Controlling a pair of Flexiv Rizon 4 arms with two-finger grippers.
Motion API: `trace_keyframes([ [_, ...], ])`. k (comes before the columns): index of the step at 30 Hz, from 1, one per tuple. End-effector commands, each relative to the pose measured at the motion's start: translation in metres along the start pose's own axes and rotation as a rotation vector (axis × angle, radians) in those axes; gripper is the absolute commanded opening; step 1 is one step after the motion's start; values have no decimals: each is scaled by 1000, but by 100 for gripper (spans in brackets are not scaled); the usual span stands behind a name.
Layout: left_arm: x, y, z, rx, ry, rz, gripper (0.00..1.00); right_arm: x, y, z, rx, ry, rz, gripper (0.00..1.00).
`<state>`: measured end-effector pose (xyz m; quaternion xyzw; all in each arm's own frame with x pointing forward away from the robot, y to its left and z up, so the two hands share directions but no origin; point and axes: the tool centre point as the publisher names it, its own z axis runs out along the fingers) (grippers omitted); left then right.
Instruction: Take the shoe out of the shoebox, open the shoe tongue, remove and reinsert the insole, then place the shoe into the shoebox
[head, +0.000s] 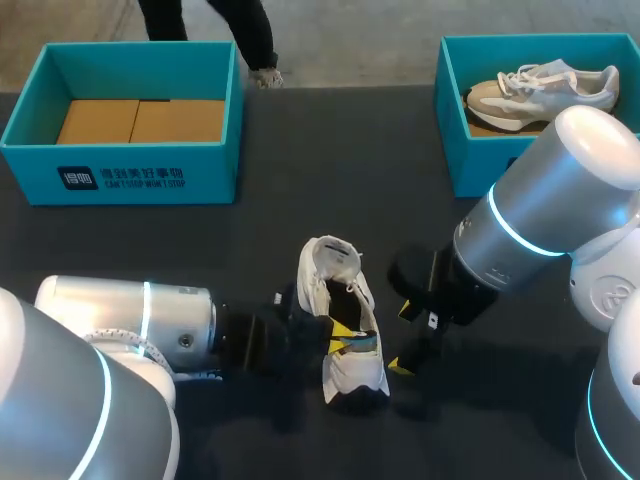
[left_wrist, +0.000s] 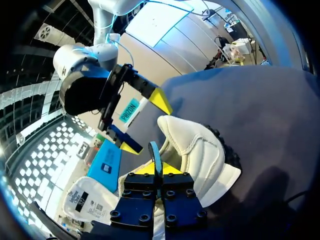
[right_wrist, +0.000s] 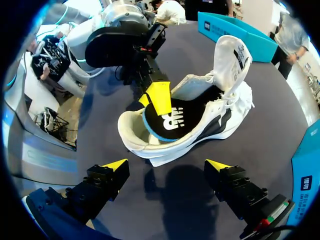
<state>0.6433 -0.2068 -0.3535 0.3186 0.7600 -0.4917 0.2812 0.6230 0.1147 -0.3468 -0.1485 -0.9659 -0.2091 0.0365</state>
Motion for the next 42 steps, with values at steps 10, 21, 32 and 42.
trace_keyframes([
  [10, -1, 2, 2, -17, 7, -12, 0, 2, 0, 1, 2, -4, 0, 100],
  [21, 2, -18, -9, 39, -2, -11, 19, 2, 0, 1, 2, -4, 0, 100],
  [32, 2, -19, -3, 49, 13, -9, 0, 2, 0, 1, 2, -4, 0, 100],
  [42, 0, 2, 2, -8, 26, -29, 0, 2, 0, 1, 2, -4, 0, 100],
])
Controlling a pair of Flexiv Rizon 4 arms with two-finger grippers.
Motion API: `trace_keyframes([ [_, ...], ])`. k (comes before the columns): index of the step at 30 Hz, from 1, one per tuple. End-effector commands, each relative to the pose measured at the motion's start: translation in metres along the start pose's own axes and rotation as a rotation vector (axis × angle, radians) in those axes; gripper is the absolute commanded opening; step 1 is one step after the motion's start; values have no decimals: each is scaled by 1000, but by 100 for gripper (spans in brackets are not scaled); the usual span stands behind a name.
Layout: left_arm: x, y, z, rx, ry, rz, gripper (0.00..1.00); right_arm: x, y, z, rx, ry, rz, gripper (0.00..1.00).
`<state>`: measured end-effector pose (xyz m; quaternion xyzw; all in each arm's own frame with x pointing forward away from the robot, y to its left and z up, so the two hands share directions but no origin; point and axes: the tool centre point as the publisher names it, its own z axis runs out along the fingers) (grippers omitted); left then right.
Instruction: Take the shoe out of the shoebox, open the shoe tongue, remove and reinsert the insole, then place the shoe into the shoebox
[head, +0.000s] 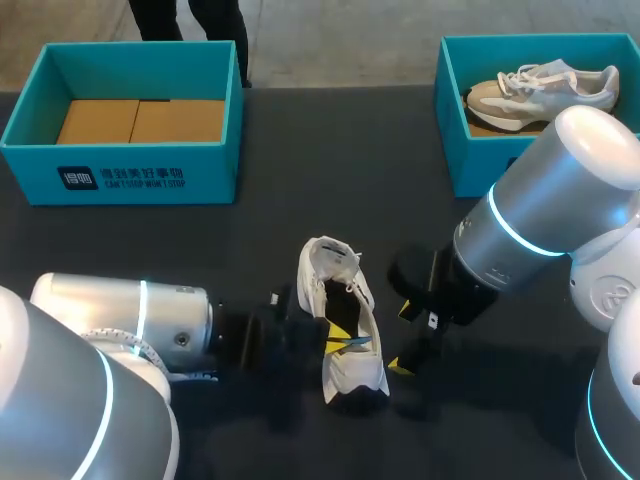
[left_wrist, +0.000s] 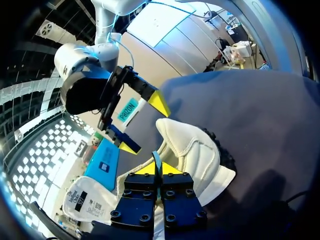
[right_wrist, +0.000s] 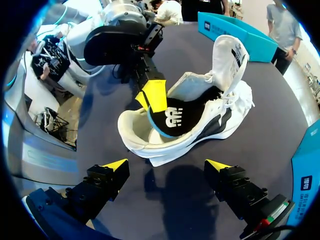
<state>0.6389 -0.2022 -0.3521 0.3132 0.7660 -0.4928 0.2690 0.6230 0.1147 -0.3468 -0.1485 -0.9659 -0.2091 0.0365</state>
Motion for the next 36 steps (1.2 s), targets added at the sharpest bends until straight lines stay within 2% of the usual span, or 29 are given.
trace_keyframes([
  [1, -3, 4, 7, -8, 10, -6, 0, 2, 0, 1, 2, -4, 0, 100],
  [7, -2, -6, 4, 26, 10, -5, 0, 2, 0, 1, 2, -4, 0, 100],
  [9, -2, -10, 2, 37, 7, -5, 7, 2, 0, 1, 2, -4, 0, 100],
  [12, -3, -15, -1, 53, 6, -7, 30, 2, 0, 1, 2, -4, 0, 100],
  [14, -3, -19, -4, 59, 5, -7, 36, 2, 0, 1, 2, -4, 0, 100],
  [21, -4, -29, -17, 70, 15, 0, 36, 2, 0, 1, 2, -4, 0, 100],
  [36, -11, -30, -53, 12, 90, 63, 37, 2, 0, 1, 2, -4, 0, 100],
])
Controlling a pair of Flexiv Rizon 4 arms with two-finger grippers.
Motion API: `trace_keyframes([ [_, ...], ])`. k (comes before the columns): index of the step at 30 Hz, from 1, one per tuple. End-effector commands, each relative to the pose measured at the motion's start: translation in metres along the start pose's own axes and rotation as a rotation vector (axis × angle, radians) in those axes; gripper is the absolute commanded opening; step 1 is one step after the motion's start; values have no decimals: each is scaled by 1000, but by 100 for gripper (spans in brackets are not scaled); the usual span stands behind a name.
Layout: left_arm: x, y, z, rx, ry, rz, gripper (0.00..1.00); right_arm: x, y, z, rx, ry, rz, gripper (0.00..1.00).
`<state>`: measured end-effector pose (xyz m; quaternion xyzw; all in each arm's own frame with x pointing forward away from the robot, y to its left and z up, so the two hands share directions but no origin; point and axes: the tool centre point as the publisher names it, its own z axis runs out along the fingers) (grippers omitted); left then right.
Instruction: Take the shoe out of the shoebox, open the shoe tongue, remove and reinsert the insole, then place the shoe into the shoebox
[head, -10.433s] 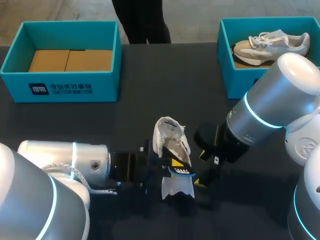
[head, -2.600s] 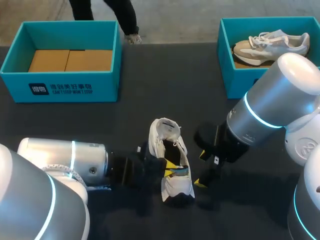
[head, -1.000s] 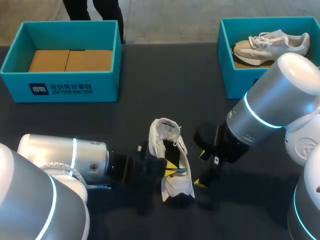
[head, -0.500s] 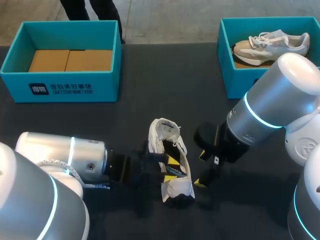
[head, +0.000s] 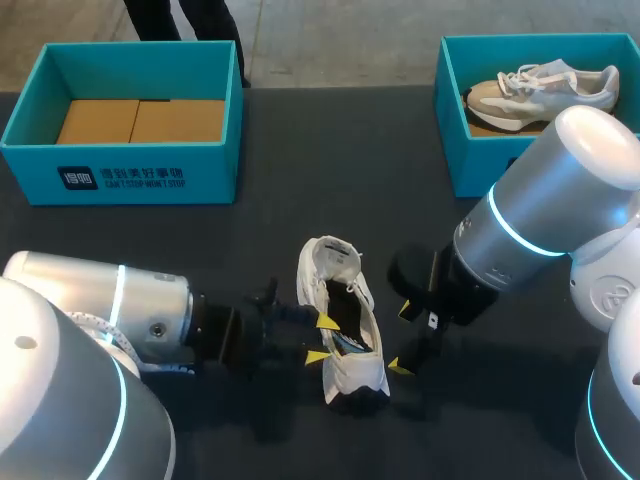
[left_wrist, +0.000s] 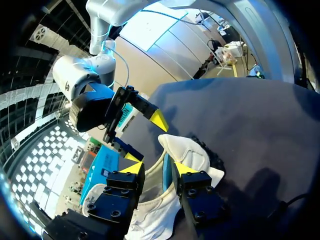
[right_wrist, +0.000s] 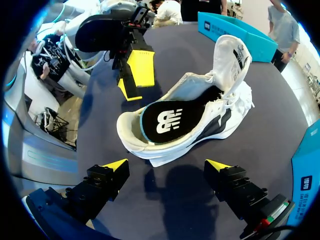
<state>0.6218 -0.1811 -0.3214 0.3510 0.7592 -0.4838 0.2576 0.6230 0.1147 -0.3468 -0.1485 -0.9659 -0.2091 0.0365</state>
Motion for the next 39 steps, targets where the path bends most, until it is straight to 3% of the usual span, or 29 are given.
trace_keyframes([
  [1, -4, -7, -24, -9, 39, 10, 37, 2, 0, 1, 2, -4, 0, 100],
  [7, -11, -10, -42, 2, 120, 43, 36, 2, 0, 1, 2, -4, 0, 100],
  [16, -20, -12, -63, -15, 340, 108, 35, 0, -2, -2, 15, -6, -1, 100],
  [20, -24, -16, -69, -31, 437, 145, 30, -7, -18, -22, 45, -4, -11, 100],
  [34, -18, -22, -67, -65, 795, 227, 28, -33, -73, -92, 45, -39, -64, 100],
  [39, -19, -20, -62, -101, 942, 245, 26, -42, -94, -111, 92, -49, -44, 100],
])
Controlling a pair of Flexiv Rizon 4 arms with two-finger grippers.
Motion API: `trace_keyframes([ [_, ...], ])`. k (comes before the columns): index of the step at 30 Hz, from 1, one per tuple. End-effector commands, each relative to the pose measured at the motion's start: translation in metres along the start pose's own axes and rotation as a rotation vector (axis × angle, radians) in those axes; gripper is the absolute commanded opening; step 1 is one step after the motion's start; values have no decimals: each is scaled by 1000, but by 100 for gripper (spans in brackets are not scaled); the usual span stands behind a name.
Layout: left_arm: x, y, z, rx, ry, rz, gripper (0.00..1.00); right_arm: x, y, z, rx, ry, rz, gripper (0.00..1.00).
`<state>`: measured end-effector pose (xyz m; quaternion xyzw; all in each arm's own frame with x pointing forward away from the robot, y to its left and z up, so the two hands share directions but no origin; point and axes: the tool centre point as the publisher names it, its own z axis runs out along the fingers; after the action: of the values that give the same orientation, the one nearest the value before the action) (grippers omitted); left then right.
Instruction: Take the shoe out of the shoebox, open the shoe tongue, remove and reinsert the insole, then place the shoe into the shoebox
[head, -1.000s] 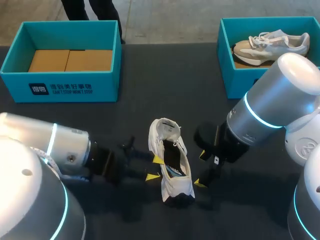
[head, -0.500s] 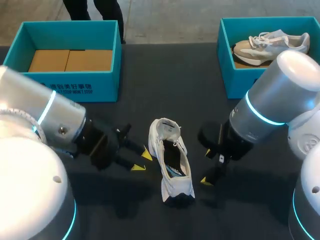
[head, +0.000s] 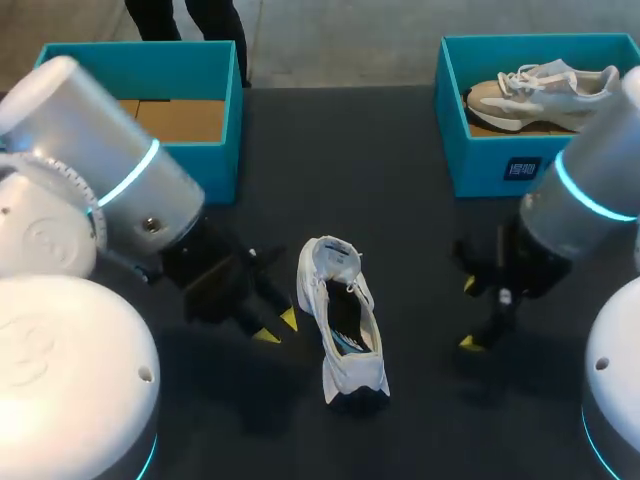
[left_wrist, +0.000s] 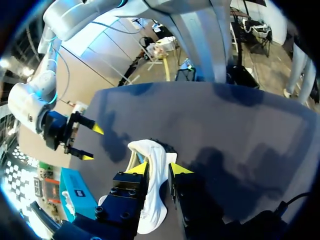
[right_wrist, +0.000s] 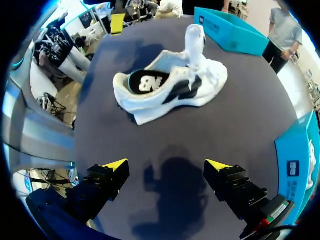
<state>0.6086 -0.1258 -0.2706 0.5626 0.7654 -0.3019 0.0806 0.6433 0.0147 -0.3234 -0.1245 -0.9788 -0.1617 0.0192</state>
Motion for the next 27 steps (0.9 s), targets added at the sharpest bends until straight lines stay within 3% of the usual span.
trace_keyframes([
  [1, -10, 4, 5, -13, 343, 9, 26, 0, -29, -48, -2, -11, 7, 100],
  [5, -20, 5, 6, -17, 404, 25, 25, -8, -43, -61, 3, -5, -27, 100],
  [11, -33, 10, 8, -67, 557, 53, 20, -10, -46, -64, 7, 25, -33, 100],
  [13, -37, 13, 9, -108, 546, 60, 0, -10, -46, -64, 7, 25, -33, 100],
  [27, -37, 13, 9, -108, 546, 60, 0, -10, -46, -64, 7, 25, -33, 100],
])
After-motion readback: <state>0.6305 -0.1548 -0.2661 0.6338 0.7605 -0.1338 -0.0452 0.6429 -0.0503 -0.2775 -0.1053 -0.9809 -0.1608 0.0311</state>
